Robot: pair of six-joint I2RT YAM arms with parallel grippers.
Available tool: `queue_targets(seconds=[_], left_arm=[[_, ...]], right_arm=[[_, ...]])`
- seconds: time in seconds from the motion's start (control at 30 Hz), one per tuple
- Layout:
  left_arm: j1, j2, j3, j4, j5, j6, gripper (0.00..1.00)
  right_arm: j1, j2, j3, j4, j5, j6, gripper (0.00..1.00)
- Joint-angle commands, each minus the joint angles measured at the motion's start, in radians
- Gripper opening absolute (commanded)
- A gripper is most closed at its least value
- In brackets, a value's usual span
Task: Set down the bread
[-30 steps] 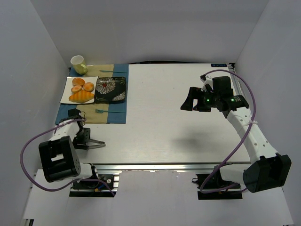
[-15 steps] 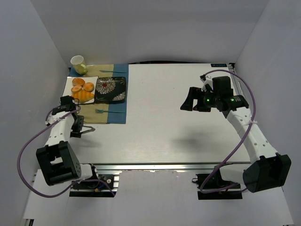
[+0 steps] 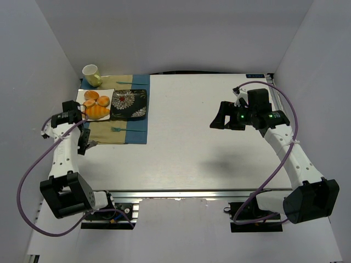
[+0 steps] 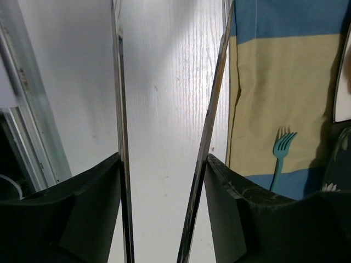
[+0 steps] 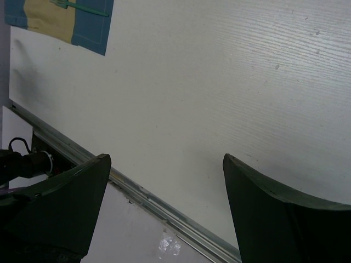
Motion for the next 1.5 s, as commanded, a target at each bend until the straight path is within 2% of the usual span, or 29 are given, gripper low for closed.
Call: queue_targets(seconds=[0.0, 0.1, 0.27, 0.43, 0.57, 0.7, 0.97, 1.1, 1.27, 1.47], left_arm=[[0.005, -0.002, 0.083, -0.116, -0.080, 0.030, 0.67], [0.004, 0.021, 0.141, -0.151, -0.066, 0.044, 0.66], [-0.007, 0.052, 0.250, -0.118, 0.009, 0.044, 0.63], [-0.084, 0.189, 0.403, -0.089, 0.087, 0.102, 0.62], [-0.176, 0.328, 0.639, -0.145, 0.093, 0.154, 0.62], [-0.210, 0.431, 0.768, -0.185, 0.136, 0.167, 0.62], [-0.231, 0.509, 0.819, -0.135, 0.199, 0.187, 0.61], [-0.248, 0.553, 0.877, -0.188, 0.175, 0.202, 0.61], [-0.246, 0.549, 0.818, -0.164, 0.161, 0.179, 0.61], [-0.248, 0.520, 0.731, -0.092, 0.159, 0.081, 0.61]], right_arm=[[0.006, -0.008, 0.007, 0.023, -0.028, 0.007, 0.89], [0.006, -0.011, 0.007, 0.025, -0.034, 0.010, 0.89], [0.006, -0.020, -0.001, 0.034, -0.040, 0.018, 0.89], [0.006, -0.029, -0.010, 0.042, -0.040, 0.023, 0.89], [0.006, -0.029, -0.007, 0.040, -0.037, 0.024, 0.89], [0.006, -0.029, -0.002, 0.035, -0.028, 0.023, 0.89], [0.006, -0.028, 0.003, 0.039, -0.017, 0.026, 0.89], [0.006, -0.028, -0.001, 0.042, -0.017, 0.029, 0.89], [0.006, -0.031, -0.005, 0.040, -0.014, 0.029, 0.89], [0.006, -0.037, -0.013, 0.032, -0.006, 0.026, 0.89]])
